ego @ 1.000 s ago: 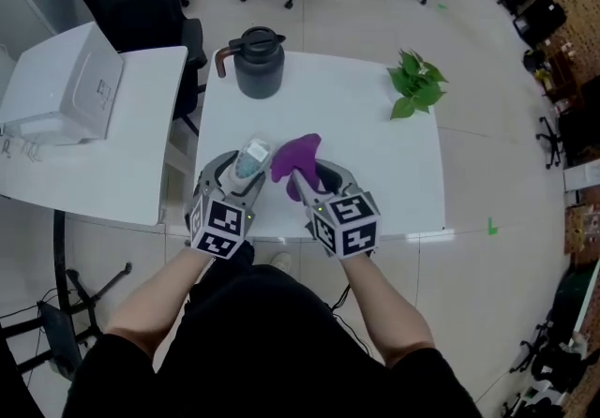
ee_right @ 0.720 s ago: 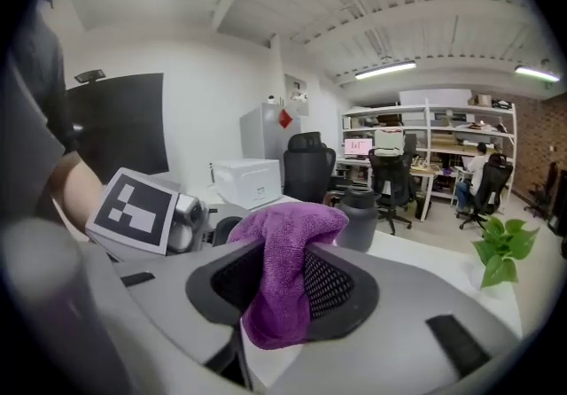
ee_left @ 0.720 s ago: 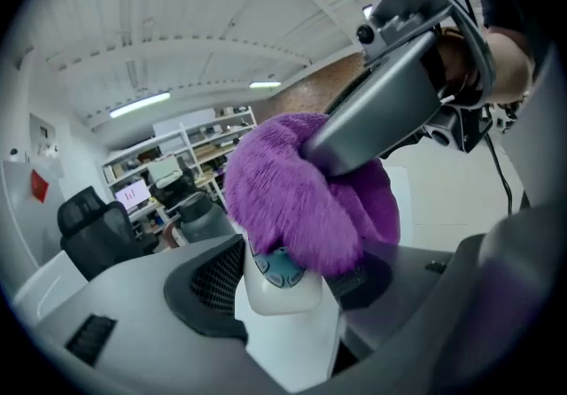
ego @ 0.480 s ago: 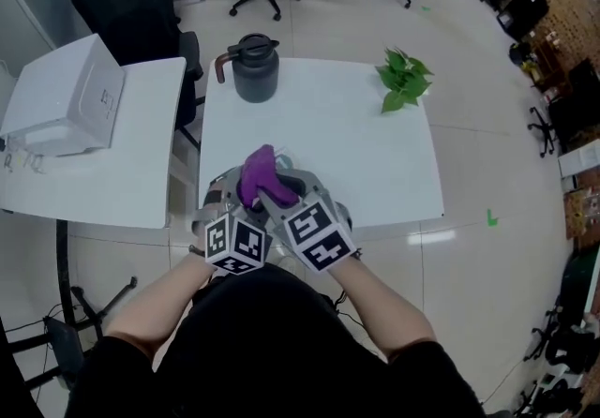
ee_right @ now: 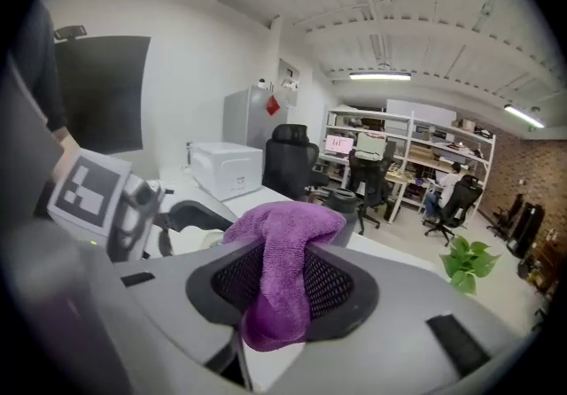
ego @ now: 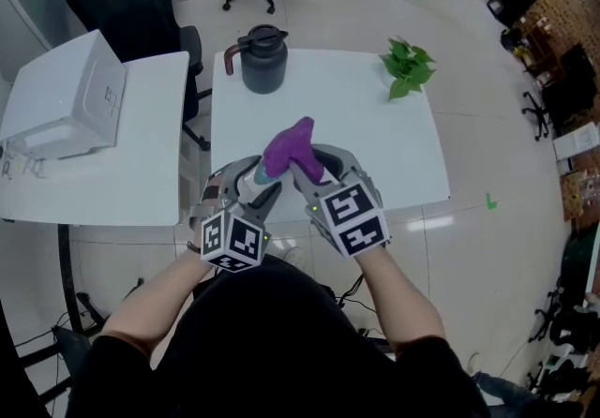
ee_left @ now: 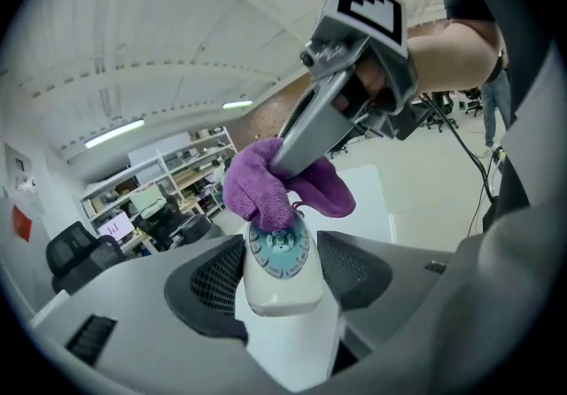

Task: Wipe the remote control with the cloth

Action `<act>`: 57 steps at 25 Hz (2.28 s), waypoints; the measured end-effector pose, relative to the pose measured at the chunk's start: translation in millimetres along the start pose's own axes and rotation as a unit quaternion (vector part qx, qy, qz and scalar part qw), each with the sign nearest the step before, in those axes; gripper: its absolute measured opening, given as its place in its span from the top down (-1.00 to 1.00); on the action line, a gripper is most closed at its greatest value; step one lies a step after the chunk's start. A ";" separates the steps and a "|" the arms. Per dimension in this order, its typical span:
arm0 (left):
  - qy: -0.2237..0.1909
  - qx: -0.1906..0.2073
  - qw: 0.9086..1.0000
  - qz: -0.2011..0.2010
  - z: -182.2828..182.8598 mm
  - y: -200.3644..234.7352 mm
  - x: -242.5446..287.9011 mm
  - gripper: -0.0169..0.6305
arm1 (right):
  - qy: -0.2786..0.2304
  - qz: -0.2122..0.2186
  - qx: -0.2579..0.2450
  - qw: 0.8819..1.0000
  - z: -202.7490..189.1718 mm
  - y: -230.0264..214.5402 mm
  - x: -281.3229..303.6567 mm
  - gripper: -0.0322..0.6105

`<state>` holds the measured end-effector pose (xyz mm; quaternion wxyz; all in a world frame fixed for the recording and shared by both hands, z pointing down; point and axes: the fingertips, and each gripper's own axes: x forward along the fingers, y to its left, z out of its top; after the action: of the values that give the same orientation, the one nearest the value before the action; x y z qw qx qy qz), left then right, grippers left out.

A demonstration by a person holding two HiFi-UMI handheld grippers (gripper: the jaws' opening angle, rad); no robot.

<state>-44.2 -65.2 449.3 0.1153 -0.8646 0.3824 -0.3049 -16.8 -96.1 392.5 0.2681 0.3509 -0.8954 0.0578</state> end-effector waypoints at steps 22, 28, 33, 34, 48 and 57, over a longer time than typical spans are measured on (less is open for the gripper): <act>-0.073 -0.307 0.947 -0.065 8.5 22.4 -11.4 0.17 | -0.136 -0.017 0.028 0.990 38.6 -17.9 -43.7 0.47; -0.220 -0.702 0.662 -0.144 5.8 79.1 -15.8 0.17 | -0.207 0.028 0.139 0.968 21.5 -7.6 -43.8 0.47; -0.287 -0.747 0.550 -0.238 35.5 77.6 -21.3 0.17 | -0.170 0.107 0.140 0.970 4.3 37.2 -19.1 0.47; -0.284 -0.745 0.545 -0.259 41.7 71.3 -22.2 0.17 | -0.171 0.110 0.142 0.969 4.8 37.0 -18.6 0.47; -0.269 -0.745 0.531 -0.301 46.5 58.5 -20.6 0.17 | -0.212 0.085 0.118 0.966 31.0 2.8 -50.2 0.47; -0.274 -0.731 0.518 -0.349 61.0 55.8 -35.8 0.17 | -0.192 0.081 0.102 0.973 27.1 24.8 -35.6 0.47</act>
<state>-58.3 -79.1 361.4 -0.5737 -0.7494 0.0881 0.3187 -23.4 -64.2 353.1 0.0485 0.3070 -0.9450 0.1022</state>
